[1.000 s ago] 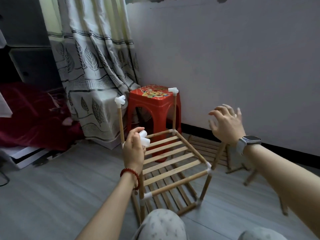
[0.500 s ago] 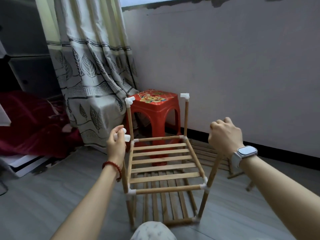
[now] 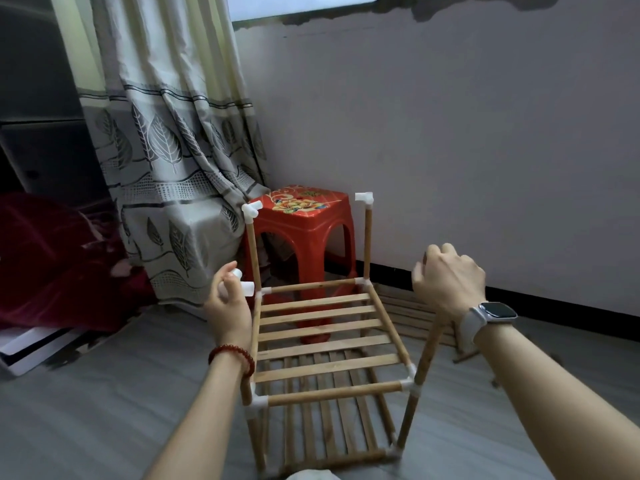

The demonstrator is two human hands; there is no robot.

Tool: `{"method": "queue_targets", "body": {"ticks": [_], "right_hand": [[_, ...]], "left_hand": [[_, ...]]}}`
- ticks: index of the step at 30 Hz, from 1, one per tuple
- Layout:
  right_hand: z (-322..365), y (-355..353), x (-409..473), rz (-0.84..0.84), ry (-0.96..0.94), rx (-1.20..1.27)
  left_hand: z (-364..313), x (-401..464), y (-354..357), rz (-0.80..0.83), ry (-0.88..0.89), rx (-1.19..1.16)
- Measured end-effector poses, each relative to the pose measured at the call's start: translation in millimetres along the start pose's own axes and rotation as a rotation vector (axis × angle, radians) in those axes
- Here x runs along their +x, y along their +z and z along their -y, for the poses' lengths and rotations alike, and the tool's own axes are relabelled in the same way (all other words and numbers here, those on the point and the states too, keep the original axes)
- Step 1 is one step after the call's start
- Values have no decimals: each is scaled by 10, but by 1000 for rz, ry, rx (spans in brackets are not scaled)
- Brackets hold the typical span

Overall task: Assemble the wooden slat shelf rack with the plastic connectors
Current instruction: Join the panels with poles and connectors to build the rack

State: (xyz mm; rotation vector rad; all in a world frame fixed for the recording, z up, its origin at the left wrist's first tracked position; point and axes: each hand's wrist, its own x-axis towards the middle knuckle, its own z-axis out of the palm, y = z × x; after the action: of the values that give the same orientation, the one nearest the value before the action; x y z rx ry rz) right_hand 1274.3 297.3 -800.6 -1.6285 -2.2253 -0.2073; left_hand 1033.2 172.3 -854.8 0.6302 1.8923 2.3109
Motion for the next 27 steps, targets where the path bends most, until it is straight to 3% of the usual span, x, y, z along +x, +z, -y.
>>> {"method": "queue_targets", "body": {"ticks": [5, 9, 13, 19, 23, 27], "right_hand": [[-244, -116, 79, 157, -313, 42], [-198, 2, 146, -14, -210, -2], [-96, 52, 198, -27, -47, 26], [-197, 22, 53, 38, -291, 66], [-146, -29, 46, 7, -209, 79], [-91, 30, 54, 31, -187, 89]], "left_hand": [[58, 205, -161, 293, -94, -85], [68, 134, -63, 166, -53, -64], [95, 122, -25, 119, -17, -39], [-4, 115, -92, 185, -3, 79], [-104, 86, -98, 161, -9, 228], [-262, -4, -140, 147, 19, 590]]}}
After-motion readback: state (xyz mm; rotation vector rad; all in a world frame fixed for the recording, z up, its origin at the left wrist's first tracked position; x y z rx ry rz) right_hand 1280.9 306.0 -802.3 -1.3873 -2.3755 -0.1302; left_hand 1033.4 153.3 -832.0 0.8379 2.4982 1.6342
